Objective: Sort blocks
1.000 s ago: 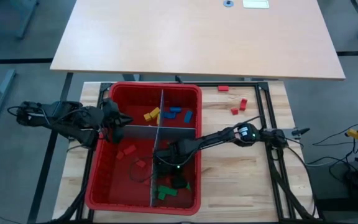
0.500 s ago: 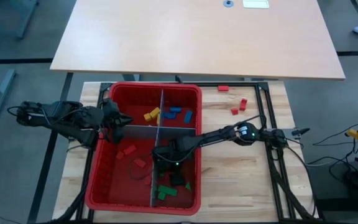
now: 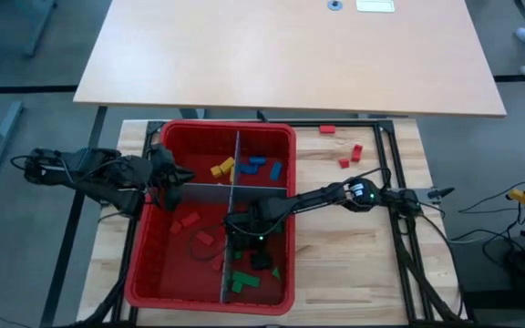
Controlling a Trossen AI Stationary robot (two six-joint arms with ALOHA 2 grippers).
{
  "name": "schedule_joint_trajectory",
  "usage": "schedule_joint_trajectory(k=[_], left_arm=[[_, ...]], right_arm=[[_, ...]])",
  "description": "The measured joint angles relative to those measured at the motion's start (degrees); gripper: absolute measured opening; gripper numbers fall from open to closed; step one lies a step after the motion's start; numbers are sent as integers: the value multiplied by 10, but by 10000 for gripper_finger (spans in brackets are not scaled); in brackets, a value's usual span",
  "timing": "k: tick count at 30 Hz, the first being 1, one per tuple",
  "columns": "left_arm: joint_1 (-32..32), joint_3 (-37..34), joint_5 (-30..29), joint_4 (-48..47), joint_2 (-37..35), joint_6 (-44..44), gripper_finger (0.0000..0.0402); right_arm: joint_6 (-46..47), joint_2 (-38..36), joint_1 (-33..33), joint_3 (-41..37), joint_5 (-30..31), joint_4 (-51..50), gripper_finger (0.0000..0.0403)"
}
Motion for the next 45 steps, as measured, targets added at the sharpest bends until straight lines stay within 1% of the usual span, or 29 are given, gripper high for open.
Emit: schedule_joint_trajectory(k=[8,14,29,34,36,39,45], left_arm=[[0,0,0,0,0,0,24],[0,0,0,0,0,0,24],[0,0,0,0,0,0,24],[0,0,0,0,0,0,24],[0,0,0,0,0,0,24],[0,0,0,0,0,0,24],[0,0,0,0,0,5,24]], right_arm=[[0,-1,0,-6,-1,6,261],[1,-1,0,-7,-1,16,260],[39,-2,0,-27,-2,15,264],[51,4,0,-27,-17,7,264],[52,4,0,-28,-16,-2,264],[68,-3,-2,-29,-5,12,263],[94,-2,-9,-10,-3,17,262]])
